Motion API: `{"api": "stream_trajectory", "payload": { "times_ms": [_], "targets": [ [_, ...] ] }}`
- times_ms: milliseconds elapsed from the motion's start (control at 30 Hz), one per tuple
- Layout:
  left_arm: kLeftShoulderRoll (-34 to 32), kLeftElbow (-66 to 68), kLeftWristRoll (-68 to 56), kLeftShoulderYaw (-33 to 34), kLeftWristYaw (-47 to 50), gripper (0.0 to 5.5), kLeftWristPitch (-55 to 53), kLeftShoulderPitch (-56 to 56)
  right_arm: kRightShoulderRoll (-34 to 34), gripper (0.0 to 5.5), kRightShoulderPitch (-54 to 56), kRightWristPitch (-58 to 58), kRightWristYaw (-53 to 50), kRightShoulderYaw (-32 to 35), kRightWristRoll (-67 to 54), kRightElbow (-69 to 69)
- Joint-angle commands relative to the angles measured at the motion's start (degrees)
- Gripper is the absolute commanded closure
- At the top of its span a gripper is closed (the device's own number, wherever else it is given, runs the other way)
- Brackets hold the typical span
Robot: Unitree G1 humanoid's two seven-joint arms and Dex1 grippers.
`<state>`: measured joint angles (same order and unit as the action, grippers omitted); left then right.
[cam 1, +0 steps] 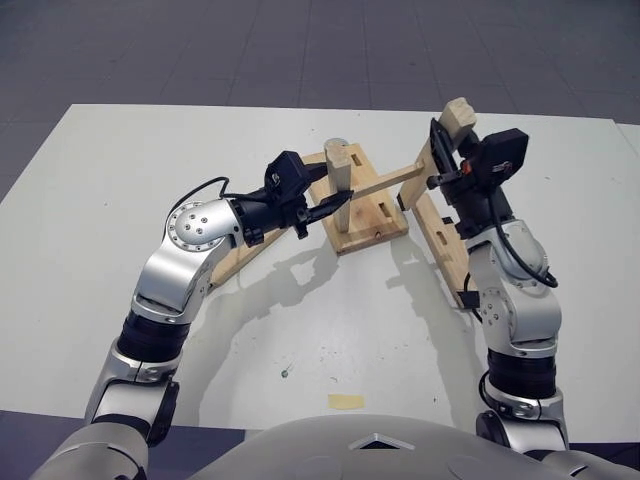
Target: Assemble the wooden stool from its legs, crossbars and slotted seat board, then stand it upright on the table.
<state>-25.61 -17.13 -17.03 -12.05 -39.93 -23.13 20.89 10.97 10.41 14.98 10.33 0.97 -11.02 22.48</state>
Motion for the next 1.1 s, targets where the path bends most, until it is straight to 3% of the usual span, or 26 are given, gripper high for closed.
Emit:
{"api": "stream_trajectory", "payload": {
  "times_ms": [33, 1100],
  "targets": [
    [-0.69, 1.32, 1.57, -1.65, -0.32, 3.38, -1.86, -2.19, 0.21, 4.5, 0.69, -1.67, -0.5, 0.91, 1.32, -1.88],
    [-0.72, 2.74, 3.92, -3.11, 0.81, 3.38, 0.26, -1.61, 3.99, 4.5, 6.31, 15.05, 6.05, 0.82, -8.77, 9.14]
  ]
}}
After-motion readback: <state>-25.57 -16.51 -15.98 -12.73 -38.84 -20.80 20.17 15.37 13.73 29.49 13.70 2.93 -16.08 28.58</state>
